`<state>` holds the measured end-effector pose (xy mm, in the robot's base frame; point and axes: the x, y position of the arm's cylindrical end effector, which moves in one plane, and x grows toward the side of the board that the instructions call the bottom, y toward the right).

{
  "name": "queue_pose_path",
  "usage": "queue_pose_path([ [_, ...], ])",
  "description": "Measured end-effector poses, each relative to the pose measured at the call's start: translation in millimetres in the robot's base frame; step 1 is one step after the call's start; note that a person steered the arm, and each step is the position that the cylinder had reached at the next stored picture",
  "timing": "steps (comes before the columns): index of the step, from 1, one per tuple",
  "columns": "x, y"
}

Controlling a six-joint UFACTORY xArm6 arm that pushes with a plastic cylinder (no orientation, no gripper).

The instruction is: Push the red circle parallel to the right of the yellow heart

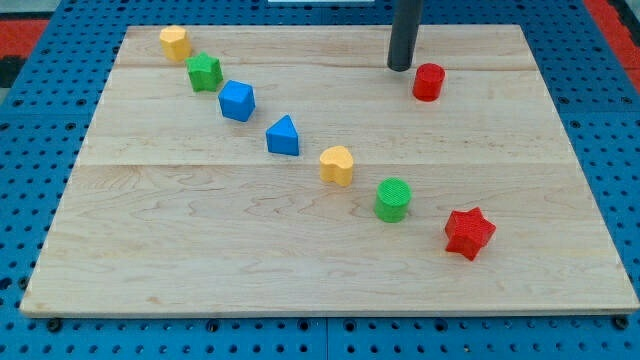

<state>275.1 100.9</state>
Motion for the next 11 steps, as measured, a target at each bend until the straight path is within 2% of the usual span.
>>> queue_pose_path([
  [2, 5, 3],
  [5, 12, 49],
  [11, 130, 81],
])
